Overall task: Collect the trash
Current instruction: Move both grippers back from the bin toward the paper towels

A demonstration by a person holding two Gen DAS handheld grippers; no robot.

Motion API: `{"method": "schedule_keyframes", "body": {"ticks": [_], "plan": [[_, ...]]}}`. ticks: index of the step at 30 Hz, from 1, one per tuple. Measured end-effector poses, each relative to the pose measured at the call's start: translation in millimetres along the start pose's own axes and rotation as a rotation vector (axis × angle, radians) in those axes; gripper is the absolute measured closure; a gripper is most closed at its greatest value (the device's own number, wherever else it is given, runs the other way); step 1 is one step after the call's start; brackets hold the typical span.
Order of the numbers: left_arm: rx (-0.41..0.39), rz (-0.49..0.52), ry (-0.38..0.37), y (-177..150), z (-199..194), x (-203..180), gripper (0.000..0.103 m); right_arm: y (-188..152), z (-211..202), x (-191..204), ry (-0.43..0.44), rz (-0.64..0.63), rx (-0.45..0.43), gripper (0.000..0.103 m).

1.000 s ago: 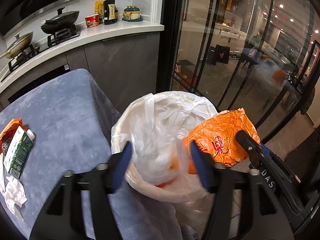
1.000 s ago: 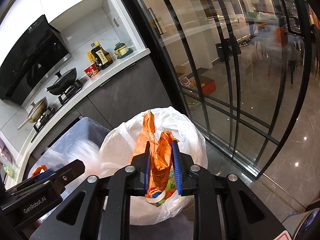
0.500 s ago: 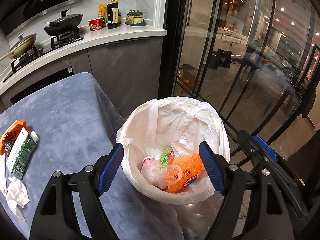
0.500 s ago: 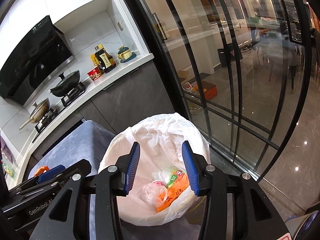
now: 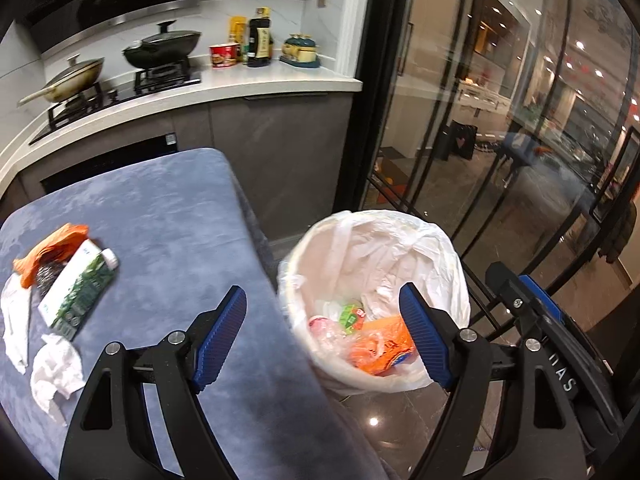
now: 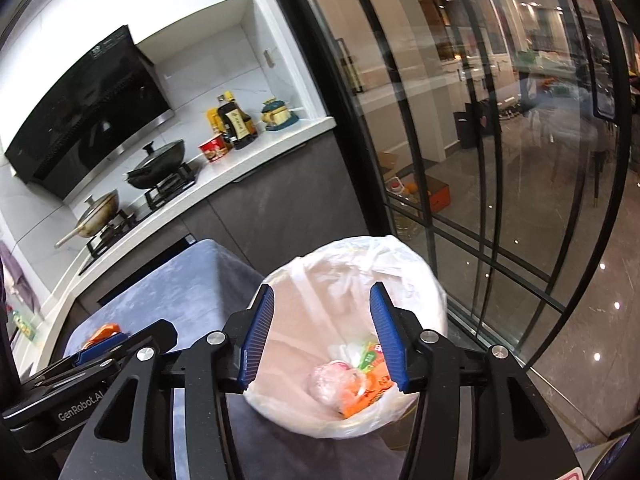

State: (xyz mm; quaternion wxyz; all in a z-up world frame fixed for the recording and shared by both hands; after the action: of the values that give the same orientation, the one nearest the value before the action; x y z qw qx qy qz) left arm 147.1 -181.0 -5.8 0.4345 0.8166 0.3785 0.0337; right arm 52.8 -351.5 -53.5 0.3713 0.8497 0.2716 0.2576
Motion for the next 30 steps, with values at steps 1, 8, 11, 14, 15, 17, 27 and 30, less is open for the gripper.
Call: {"method": "schedule_keyframes", "body": {"ticks": [1,8,11,14,15,17,27,30], "plan": [[-0.005,-0.007,0.005,-1,-5,4,0.027,-1,-3,4,0.006,-0.005,-0.001,0.054],[-0.044,-0.057,0.055,-9,-42,41,0.022,-14,-19,40,0.058,-0.059,0.001,0.053],[-0.061,-0.093,0.08,-14,-59,62,0.022,-22,-26,59,0.083,-0.089,0.008,0.053],[-0.076,-0.127,0.108,-21,-77,84,0.022,-31,-33,80,0.11,-0.124,0.014,0.053],[-0.08,-0.14,0.121,-24,-84,93,0.022,-35,-35,88,0.119,-0.138,0.016,0.053],[-0.088,-0.162,0.138,-28,-95,107,0.022,-41,-39,100,0.135,-0.156,0.022,0.053],[-0.122,-0.295,0.251,-58,-153,193,0.022,-77,-60,170,0.23,-0.262,0.061,0.053],[-0.128,-0.336,0.281,-67,-167,216,0.022,-92,-66,194,0.258,-0.304,0.077,0.053]]}}
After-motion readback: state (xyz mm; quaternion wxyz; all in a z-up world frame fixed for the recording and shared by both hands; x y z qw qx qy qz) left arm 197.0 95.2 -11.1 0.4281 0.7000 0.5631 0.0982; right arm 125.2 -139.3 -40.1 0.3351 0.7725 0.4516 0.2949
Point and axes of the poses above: each gripper's, at about its wrist camera, not at the fingertips, and z roughly the way its jaws point, x to its left, y to its top, the point moved 3 cm from there along z, roughly the way its jaws point, and after that the axes turned 15 degrees about -y, right-handed, at the moved point
